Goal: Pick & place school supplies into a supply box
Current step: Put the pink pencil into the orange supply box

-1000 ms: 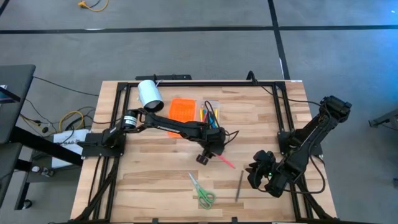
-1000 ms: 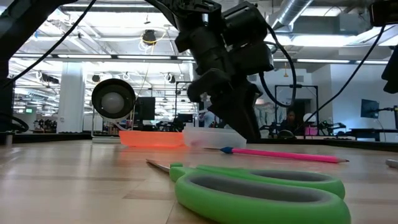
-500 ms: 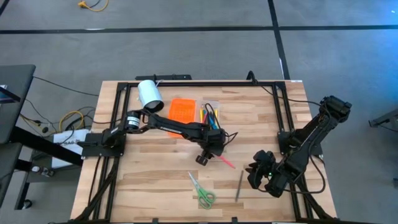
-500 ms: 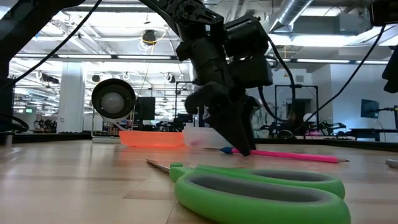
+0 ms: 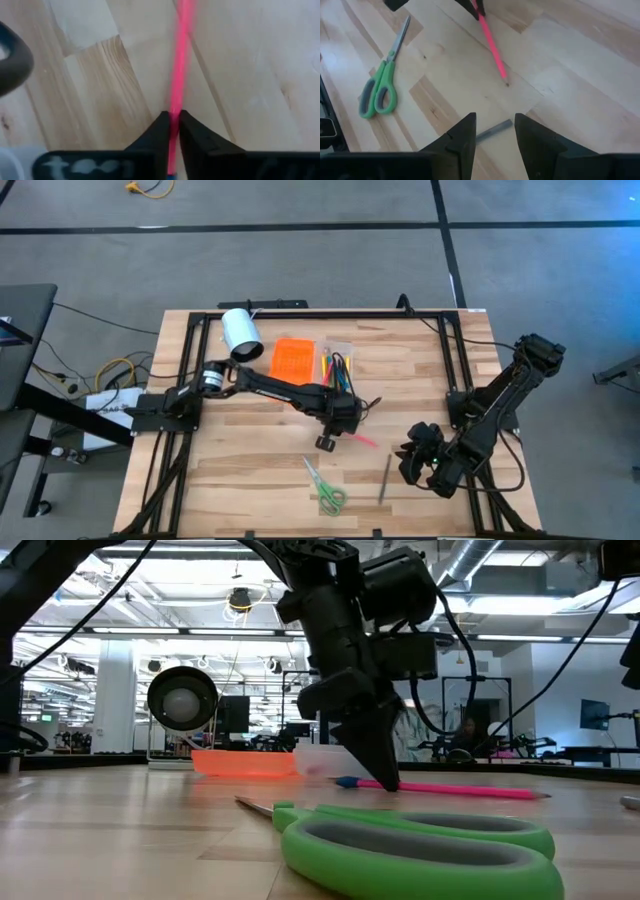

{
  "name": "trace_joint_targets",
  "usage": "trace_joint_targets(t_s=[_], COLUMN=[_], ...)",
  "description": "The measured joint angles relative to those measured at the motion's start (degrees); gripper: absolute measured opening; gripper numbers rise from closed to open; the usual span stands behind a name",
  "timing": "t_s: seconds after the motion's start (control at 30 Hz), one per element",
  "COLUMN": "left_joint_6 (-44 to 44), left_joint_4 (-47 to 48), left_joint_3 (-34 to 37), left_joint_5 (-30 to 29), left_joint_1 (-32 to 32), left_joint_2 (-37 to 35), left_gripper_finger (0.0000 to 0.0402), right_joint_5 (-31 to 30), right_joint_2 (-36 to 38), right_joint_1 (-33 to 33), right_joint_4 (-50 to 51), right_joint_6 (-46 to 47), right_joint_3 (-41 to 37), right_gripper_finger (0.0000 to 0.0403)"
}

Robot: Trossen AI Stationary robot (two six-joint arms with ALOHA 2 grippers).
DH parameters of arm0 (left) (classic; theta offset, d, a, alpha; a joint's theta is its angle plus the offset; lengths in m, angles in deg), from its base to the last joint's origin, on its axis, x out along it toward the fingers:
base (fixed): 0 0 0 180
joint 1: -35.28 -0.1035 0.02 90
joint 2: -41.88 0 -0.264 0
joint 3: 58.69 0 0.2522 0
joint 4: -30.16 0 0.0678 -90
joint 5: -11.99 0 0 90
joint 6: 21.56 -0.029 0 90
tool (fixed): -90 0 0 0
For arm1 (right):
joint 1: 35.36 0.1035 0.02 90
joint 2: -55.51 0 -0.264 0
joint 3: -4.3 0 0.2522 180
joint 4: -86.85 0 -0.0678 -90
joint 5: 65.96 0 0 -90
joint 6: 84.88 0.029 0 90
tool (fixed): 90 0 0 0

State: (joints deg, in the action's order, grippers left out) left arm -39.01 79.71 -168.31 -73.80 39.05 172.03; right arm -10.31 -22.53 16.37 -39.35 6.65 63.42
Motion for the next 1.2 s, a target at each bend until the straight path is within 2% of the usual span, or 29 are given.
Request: trace_joint_targets(t_s=[0.13, 0.4, 0.73, 0.93, 1.2], left_joint_6=[2.07, 8.15, 14.96, 15.65, 15.78], left_joint_4=[1.12, 6.74, 11.23, 18.72, 20.25], left_joint_3=[0.02, 0.01, 0.2, 0.55, 1.05], left_joint_5=[-3.03, -4.48, 0.96, 2.7, 6.26], left_joint_1=[1.35, 2.91, 2.65, 2.27, 2.59], left_joint_2=[0.02, -0.16, -3.24, -4.04, -4.35], left_gripper_finger=[0.0013, 0.0006, 0.0003, 0.0001, 0.0], right_joint_5=[0.0, 1.69, 2.01, 1.86, 1.67], right_joint_2=[0.0, 0.0, -0.02, -0.02, -0.02], right_joint_1=[0.0, 0.02, 0.02, 0.02, 0.02], right_joint_4=[0.23, 0.25, 2.36, 3.33, 3.47], right_joint_6=[0.0, -1.41, -2.08, -2.1, -2.08], right_joint_3=[0.0, 0.0, 0.0, 0.0, 0.0], right_gripper_finger=[0.0129, 0.0129, 0.0129, 0.0129, 0.0129])
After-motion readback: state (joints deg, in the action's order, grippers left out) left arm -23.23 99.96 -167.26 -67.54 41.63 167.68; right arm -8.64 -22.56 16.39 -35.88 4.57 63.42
